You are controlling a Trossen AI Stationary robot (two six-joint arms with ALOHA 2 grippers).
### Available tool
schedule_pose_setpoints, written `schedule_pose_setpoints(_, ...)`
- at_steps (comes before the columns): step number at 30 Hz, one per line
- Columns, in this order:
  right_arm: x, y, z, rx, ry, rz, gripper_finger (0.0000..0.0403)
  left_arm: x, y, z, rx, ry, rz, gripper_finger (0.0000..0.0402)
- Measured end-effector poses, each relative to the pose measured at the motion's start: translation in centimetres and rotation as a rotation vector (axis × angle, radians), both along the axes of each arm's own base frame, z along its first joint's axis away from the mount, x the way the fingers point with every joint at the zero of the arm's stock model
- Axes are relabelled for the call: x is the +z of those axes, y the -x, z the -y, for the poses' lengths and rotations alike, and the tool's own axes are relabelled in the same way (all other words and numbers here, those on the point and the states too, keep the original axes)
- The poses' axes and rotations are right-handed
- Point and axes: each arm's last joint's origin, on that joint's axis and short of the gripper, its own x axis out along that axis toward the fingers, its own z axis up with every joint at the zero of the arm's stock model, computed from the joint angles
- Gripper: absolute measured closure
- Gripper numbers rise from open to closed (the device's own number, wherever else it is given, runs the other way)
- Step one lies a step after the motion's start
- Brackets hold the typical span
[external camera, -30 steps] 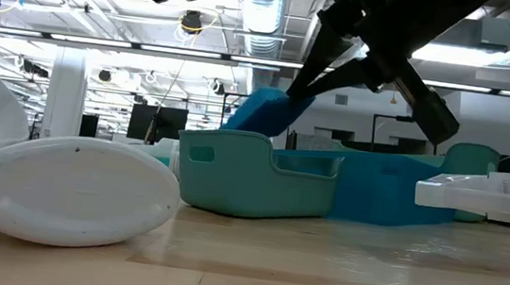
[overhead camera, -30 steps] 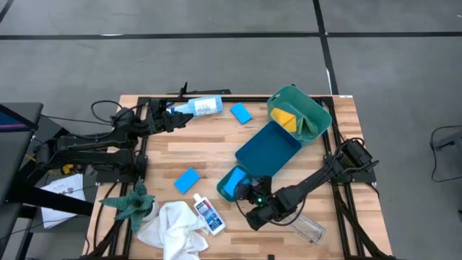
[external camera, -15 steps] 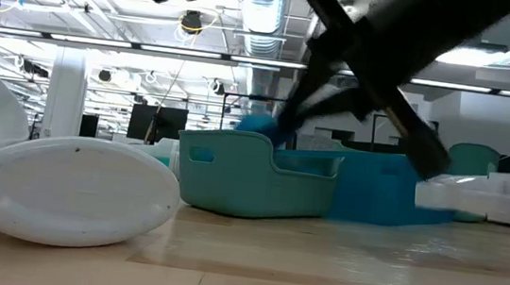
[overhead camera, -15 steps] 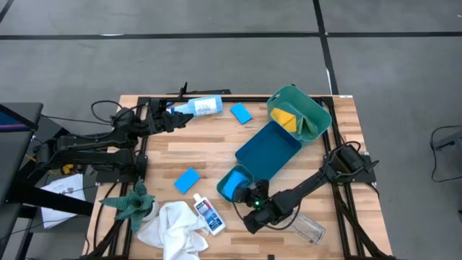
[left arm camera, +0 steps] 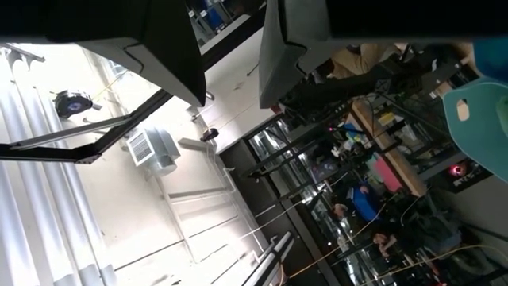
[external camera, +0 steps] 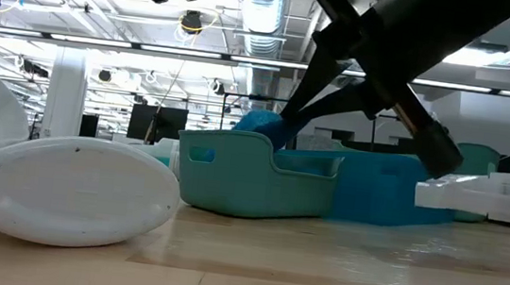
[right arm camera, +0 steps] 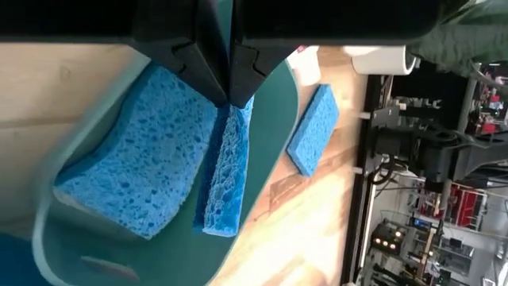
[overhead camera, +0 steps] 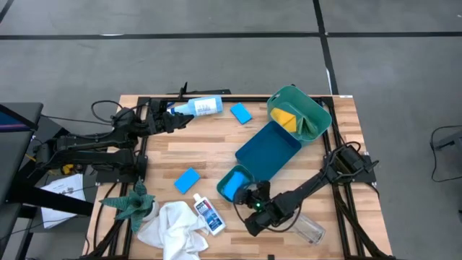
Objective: Pick & Place Kitchen Items
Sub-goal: Put the blue sponge into the bottom green bin
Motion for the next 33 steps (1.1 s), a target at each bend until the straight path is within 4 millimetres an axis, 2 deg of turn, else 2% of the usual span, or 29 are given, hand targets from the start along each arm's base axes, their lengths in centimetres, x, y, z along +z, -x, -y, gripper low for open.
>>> schedule_pose_setpoints(10,0.17,-0.37,0.03,0.016,0.007,0.012,0.0399,0.00,0.00,-0.01,0.000,0.000,0.001,0.0286)
schedule_pose_setpoints(17,0.24,-0.76,0.58,0.015,0.018,0.008,0.0362,0.01,0.00,0.02,-0.006,-0.003,0.000,0.0286)
schedule_pose_setpoints(33,0.18,-0.67,0.36,0.021,-0.020,0.007,0.0295,0.01,0.00,0.06,-0.020,-0.010,-0.001,0.0286)
